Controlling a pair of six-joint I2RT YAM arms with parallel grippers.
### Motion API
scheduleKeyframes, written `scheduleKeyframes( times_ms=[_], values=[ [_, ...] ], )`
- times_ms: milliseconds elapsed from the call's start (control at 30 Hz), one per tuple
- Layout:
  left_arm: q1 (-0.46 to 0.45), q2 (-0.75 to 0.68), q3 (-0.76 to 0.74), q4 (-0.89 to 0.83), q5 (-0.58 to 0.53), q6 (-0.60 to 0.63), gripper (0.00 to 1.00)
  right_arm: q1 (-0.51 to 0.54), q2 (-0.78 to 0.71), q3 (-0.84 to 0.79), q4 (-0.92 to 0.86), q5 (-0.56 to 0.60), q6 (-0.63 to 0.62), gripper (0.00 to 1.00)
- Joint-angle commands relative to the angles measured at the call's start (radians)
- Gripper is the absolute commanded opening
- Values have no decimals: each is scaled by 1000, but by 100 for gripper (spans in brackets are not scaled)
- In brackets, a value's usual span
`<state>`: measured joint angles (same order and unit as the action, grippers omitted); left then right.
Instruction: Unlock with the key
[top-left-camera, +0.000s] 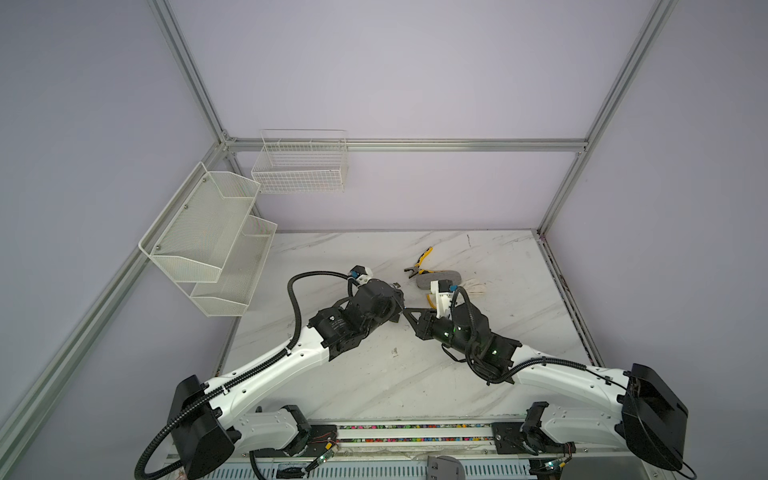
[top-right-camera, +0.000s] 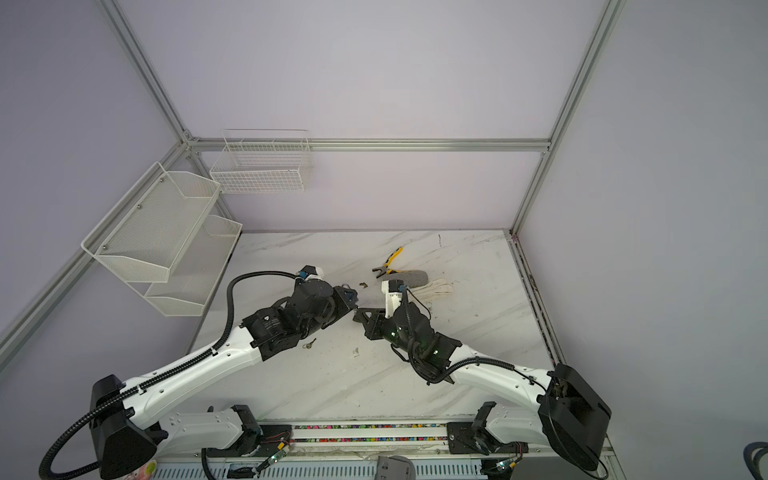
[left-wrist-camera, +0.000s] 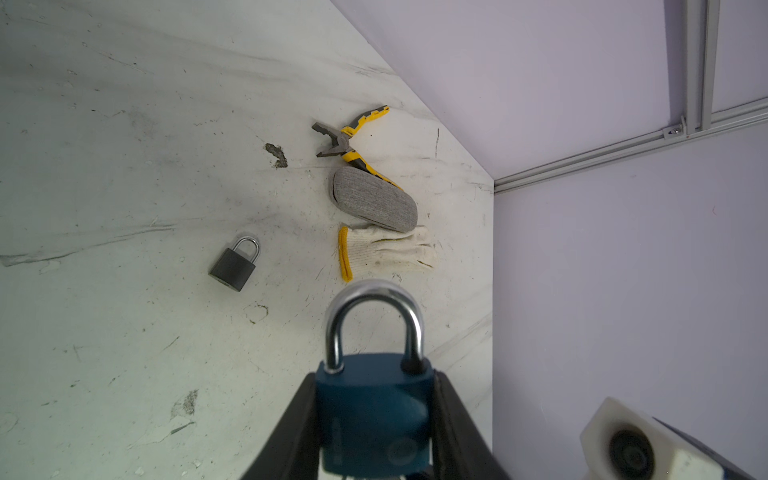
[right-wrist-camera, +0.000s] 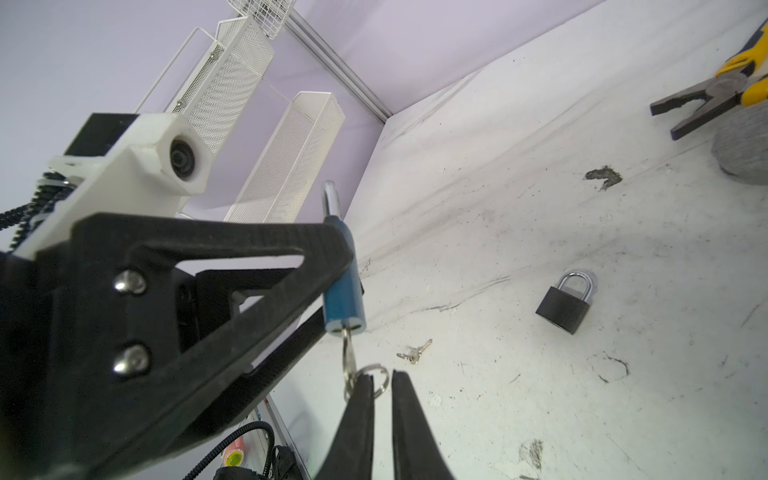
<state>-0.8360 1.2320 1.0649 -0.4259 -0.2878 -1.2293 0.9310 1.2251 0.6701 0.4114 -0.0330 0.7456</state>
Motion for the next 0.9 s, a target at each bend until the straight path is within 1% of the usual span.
scheduleKeyframes(
  times_ms=[0, 100, 333, 500, 667, 867],
  values=[
    [2, -4, -6, 61, 31, 6, 0, -6, -16, 42, 50, 12, -21, 13],
    [-3, -1, -1, 61, 41, 2, 0, -7, -16, 48, 43, 16, -25, 13],
    [-3, 3, 8, 53, -15, 20, 0, -7, -60, 38, -6, 5, -20, 14],
    [-3, 11, 17, 52, -22, 24, 0, -9, -107, 14, -20, -9, 29, 20],
    [-3, 16, 22, 53, -21, 21, 0, -8, -58, 29, 1, -57, 49, 21],
    [-3, 12, 26, 53, -28, 21, 0, -8, -36, 37, -23, -30, 63, 21]
  ],
)
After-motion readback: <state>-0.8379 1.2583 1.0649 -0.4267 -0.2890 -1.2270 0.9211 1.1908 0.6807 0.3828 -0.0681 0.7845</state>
